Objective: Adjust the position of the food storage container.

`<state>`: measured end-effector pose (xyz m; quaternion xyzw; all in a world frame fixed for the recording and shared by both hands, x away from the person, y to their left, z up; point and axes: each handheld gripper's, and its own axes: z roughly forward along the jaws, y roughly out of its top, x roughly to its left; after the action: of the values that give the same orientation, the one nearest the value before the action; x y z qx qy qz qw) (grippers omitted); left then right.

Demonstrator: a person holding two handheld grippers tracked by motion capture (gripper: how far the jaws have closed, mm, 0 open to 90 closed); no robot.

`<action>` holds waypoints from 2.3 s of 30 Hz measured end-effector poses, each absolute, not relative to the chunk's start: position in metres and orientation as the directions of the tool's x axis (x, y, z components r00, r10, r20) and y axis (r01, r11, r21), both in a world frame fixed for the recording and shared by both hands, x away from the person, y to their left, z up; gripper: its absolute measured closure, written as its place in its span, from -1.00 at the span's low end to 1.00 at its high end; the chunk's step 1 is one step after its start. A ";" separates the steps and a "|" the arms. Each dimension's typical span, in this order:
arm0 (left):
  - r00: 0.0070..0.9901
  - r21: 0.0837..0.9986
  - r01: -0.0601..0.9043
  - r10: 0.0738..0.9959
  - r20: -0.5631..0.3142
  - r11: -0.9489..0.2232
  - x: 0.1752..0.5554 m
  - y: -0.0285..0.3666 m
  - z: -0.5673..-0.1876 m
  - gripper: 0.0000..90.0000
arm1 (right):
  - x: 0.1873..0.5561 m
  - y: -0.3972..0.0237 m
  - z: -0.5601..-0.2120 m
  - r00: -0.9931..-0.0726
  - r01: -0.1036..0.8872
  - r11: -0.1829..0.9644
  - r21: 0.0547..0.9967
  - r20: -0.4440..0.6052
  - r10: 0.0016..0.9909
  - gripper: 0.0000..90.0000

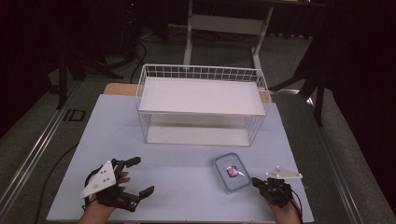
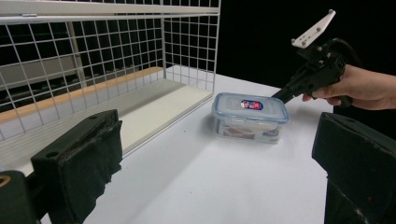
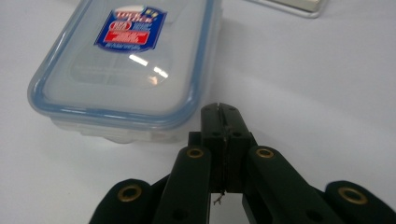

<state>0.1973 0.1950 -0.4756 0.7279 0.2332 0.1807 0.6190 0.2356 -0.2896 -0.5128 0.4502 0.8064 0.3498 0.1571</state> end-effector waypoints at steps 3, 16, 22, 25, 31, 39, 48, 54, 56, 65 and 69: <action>0.826 0.986 0.115 0.563 -0.027 -0.121 0.198 0.195 -0.475 -0.94 | 0.236 -0.286 -0.515 -0.551 0.618 0.364 0.696 0.054 0.833 1.00; 0.827 0.984 0.110 0.562 -0.013 -0.139 0.198 0.191 -0.476 -0.94 | 0.224 -0.244 -0.522 -0.673 0.581 0.421 0.696 0.120 0.730 1.00; 0.821 0.984 0.113 0.570 -0.013 -0.141 0.200 0.192 -0.477 -0.94 | 0.222 -0.216 -0.526 -0.731 0.519 0.480 0.707 0.077 0.678 1.00; 0.820 0.983 0.113 0.572 -0.012 -0.142 0.200 0.192 -0.477 -0.94 | 0.225 -0.203 -0.526 -0.751 0.505 0.497 0.705 0.075 0.656 1.00; 0.821 0.983 0.114 0.571 -0.010 -0.146 0.200 0.191 -0.477 -0.94 | 0.233 -0.175 -0.526 -0.782 0.463 0.513 0.723 0.060 0.621 1.00; 0.819 0.983 0.113 0.574 -0.010 -0.145 0.200 0.193 -0.477 -0.94 | 0.248 -0.130 -0.531 -0.818 0.410 0.543 0.732 0.032 0.575 1.00; 0.819 0.982 0.121 0.574 -0.017 -0.143 0.201 0.193 -0.478 -0.94 | 0.248 -0.114 -0.528 -0.846 0.377 0.570 0.730 0.020 0.533 1.00; 0.819 0.981 0.128 0.574 -0.022 -0.144 0.202 0.193 -0.479 -0.94 | 0.247 -0.157 -0.500 -0.799 0.358 0.511 0.781 -0.027 0.601 1.00; 0.817 0.981 0.130 0.576 -0.023 -0.145 0.202 0.192 -0.480 -0.94 | 0.254 -0.175 -0.494 -0.765 0.366 0.492 0.790 -0.046 0.642 1.00; 0.820 0.978 0.141 0.572 -0.029 -0.152 0.204 0.190 -0.483 -0.94 | 0.285 -0.208 -0.518 -0.667 0.502 0.428 0.751 0.021 0.745 1.00; 0.822 0.977 0.145 0.569 -0.032 -0.155 0.204 0.189 -0.484 -0.94 | 0.290 -0.198 -0.527 -0.673 0.517 0.442 0.733 0.028 0.739 1.00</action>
<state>0.2040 0.1888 -0.4836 0.7394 0.2412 0.1755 0.6035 0.2901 -0.1980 -0.5266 0.3756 0.8358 0.3714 0.1499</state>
